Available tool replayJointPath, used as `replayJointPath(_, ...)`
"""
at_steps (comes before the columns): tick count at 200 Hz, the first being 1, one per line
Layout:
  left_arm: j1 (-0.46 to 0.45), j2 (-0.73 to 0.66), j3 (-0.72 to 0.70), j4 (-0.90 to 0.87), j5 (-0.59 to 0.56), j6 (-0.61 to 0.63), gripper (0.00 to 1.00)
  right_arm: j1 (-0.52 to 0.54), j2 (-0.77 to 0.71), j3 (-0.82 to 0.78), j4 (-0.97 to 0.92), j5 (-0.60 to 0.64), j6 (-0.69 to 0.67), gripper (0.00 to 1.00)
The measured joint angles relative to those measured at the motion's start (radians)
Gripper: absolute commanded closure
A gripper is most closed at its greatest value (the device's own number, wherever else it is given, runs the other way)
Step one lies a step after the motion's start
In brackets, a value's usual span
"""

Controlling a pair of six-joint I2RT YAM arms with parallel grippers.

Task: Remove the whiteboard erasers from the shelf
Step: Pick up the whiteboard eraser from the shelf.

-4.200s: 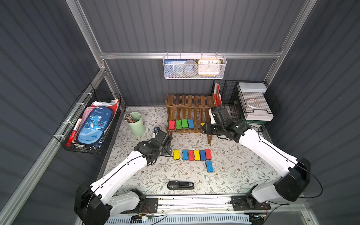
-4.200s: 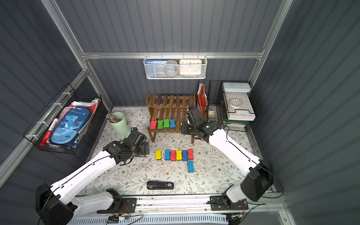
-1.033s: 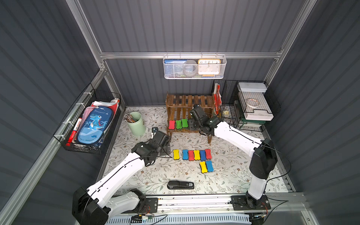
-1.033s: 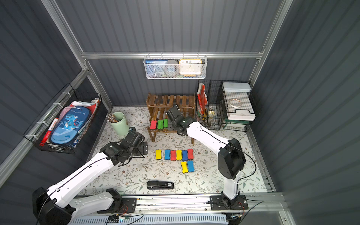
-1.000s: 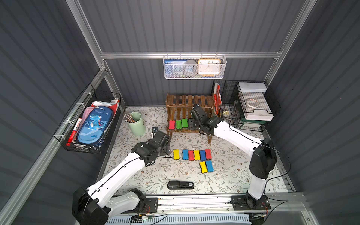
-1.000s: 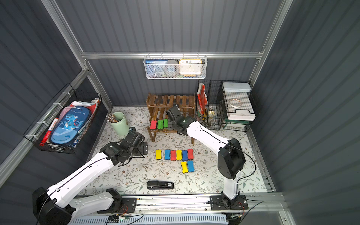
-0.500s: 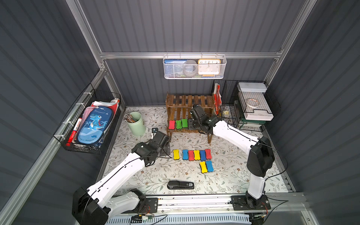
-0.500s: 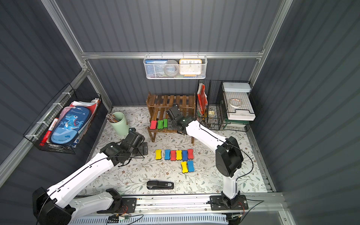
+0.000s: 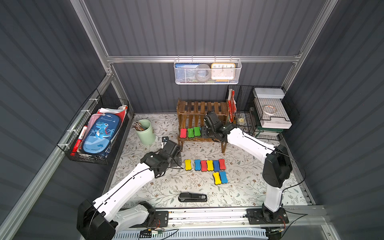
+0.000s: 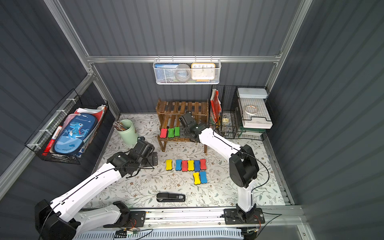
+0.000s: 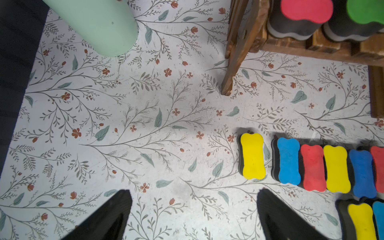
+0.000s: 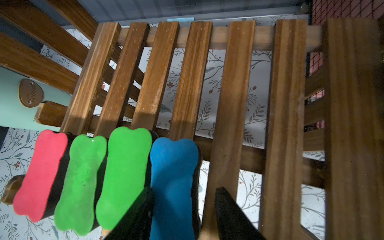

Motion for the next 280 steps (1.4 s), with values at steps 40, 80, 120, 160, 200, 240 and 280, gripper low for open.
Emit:
replayJointPath(40, 0.0, 0.0, 0.0, 0.0, 0.0, 0.0, 0.01, -0.002, 0.0, 0.01, -0.015, 0.012, 0.0, 0.5)
replayJointPath(80, 0.0, 0.0, 0.0, 0.0, -0.002, 0.0, 0.01, -0.019, 0.0, 0.024, -0.049, 0.035, 0.0, 0.51)
replayJointPath(120, 0.0, 0.0, 0.0, 0.0, -0.002, 0.0, 0.01, -0.03, 0.0, 0.024, -0.036, 0.016, -0.01, 0.47)
replayJointPath(160, 0.0, 0.0, 0.0, 0.0, -0.002, 0.0, 0.01, -0.024, -0.008, 0.024, -0.003, -0.027, -0.026, 0.46)
replayJointPath(200, 0.0, 0.003, 0.0, 0.0, -0.002, 0.0, 0.01, -0.022, -0.008, 0.024, 0.005, -0.061, -0.026, 0.46)
replayJointPath(240, 0.0, 0.007, 0.0, 0.0, -0.002, 0.0, 0.01, -0.022, -0.007, 0.024, 0.004, -0.073, -0.027, 0.48)
replayJointPath(280, 0.0, 0.014, 0.0, 0.001, -0.002, 0.0, 0.01, -0.022, -0.001, 0.024, -0.003, -0.079, -0.026, 0.49)
